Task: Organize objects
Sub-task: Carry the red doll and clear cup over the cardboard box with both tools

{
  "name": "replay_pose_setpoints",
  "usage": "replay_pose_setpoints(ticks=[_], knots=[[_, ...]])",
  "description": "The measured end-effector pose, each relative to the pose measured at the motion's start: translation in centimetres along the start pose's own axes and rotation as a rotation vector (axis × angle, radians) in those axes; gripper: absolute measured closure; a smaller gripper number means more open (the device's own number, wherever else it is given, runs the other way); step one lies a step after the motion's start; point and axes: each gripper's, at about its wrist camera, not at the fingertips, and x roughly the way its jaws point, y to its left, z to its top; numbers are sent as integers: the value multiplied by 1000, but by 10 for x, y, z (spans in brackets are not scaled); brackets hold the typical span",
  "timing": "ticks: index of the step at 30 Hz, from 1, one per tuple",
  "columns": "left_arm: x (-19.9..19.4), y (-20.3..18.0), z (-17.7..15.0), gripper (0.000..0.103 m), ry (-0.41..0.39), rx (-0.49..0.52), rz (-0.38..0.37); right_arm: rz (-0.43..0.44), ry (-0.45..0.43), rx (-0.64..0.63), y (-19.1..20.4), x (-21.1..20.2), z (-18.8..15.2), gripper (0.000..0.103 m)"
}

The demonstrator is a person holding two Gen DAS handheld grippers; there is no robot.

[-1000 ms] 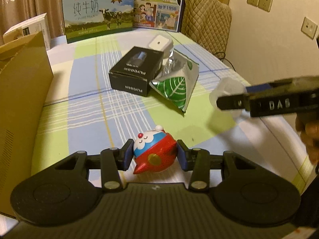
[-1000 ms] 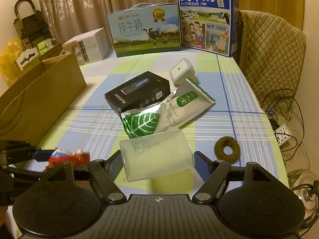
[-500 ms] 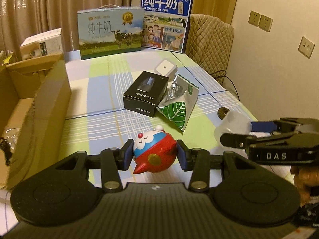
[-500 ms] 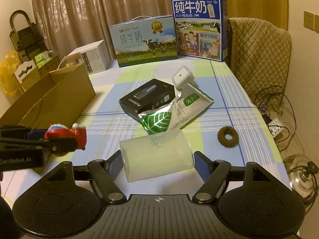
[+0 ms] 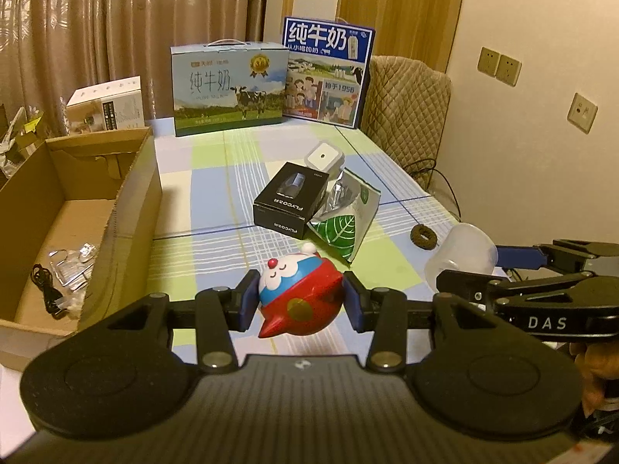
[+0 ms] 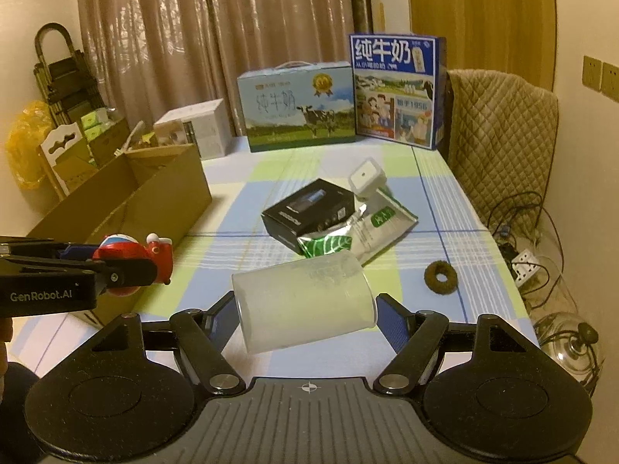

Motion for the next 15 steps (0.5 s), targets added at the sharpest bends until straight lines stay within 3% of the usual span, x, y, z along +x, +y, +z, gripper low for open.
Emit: replay_pose_setpoints(ticks=[15], knots=[[-26,27,-2,63,-21,-34,5,33,1,-50,25,2,5,31]])
